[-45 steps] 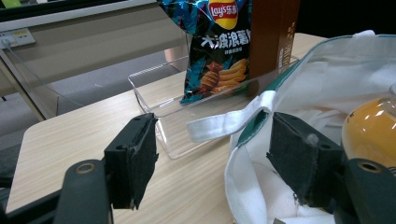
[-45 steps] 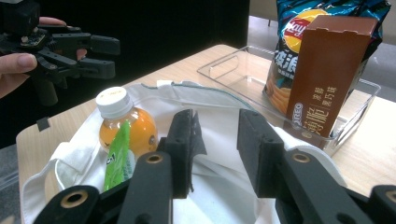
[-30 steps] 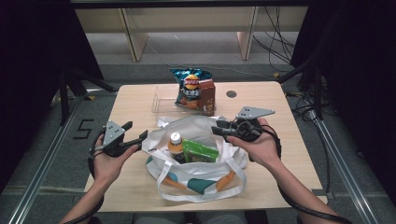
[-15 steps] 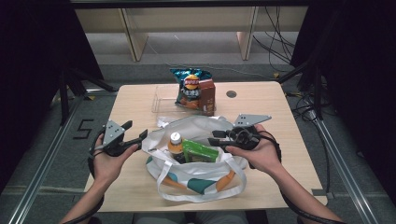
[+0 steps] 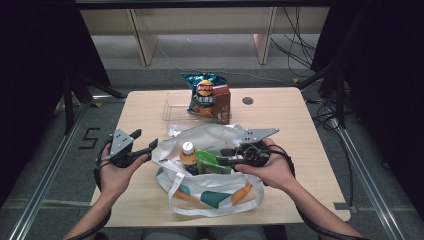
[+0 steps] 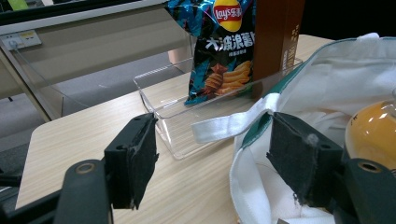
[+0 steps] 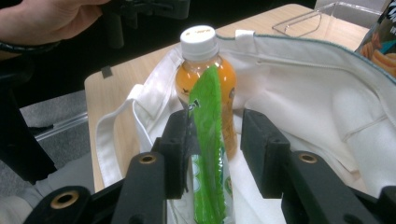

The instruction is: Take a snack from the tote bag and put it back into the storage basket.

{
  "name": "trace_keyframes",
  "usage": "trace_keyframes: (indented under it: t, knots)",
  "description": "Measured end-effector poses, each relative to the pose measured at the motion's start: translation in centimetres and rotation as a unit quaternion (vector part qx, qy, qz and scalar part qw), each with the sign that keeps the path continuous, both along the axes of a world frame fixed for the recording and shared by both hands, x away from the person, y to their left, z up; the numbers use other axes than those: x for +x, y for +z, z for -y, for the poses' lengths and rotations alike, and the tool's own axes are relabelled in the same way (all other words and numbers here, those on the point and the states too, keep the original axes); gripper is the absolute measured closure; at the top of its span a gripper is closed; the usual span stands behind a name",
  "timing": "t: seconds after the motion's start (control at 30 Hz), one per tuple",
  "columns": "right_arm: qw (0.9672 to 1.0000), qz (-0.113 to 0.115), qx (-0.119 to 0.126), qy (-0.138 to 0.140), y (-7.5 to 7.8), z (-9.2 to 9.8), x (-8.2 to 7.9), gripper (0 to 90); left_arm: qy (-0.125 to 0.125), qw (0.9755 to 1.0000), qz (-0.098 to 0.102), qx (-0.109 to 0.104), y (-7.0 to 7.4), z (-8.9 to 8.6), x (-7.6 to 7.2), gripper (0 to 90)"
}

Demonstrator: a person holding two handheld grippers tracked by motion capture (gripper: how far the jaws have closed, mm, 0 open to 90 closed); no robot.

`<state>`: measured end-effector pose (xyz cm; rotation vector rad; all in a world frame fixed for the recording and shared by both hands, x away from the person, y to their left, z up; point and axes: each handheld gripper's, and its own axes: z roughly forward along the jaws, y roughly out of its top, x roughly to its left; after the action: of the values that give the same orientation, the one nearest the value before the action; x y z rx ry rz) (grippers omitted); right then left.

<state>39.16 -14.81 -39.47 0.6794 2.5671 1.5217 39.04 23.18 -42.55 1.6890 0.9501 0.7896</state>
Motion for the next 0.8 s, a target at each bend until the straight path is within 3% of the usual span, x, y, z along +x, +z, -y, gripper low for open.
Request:
trace_keyframes:
  t: [0.03,0.17,0.23,0.3,0.43,0.5,0.53,0.57,0.7,0.8]
  knots:
    - [1.0,-0.008,-0.002,-0.001,-0.1,0.0,-0.1,64.1,0.0,1.0,0.0,-0.001,0.0,0.0,0.0,31.4]
    - [1.0,0.003,-0.001,0.0,-0.3,-0.1,0.0,65.5,0.001,1.0,-0.001,0.003,0.1,0.0,-0.1,31.4]
    - [0.9999,-0.009,-0.005,0.0,-0.4,-0.2,-0.2,66.3,0.001,1.0,-0.001,0.002,0.0,0.0,-0.1,31.4]
    - [0.9998,-0.002,-0.016,0.011,-0.6,-0.4,-0.1,68.1,-0.001,1.0,0.0,-0.001,0.0,0.0,0.0,31.4]
    - [0.9996,0.013,-0.024,0.007,-0.8,-0.4,0.0,71.2,0.001,1.0,-0.002,0.002,0.0,0.0,-0.1,31.4]
    - [0.9995,-0.003,-0.029,0.012,-0.8,-0.4,-0.1,74.7,0.001,1.0,-0.001,0.0,0.0,0.0,0.0,31.4]
    - [0.9994,0.009,-0.031,0.015,-1.0,-0.5,0.0,77.4,0.0,1.0,0.0,-0.001,0.0,0.0,0.0,31.4]
    - [0.9994,-0.005,-0.032,0.016,-1.0,-0.5,-0.1,79.8,0.001,1.0,0.0,-0.001,0.0,0.0,0.0,31.4]
    - [0.9991,0.011,-0.036,0.019,-1.1,-0.5,0.0,88.0,0.0,1.0,-0.003,0.003,0.0,0.0,0.0,31.4]
    - [0.9991,0.012,-0.035,0.019,-1.1,-0.4,0.0,89.3,-0.001,1.0,-0.003,0.003,0.0,0.1,-0.1,31.4]
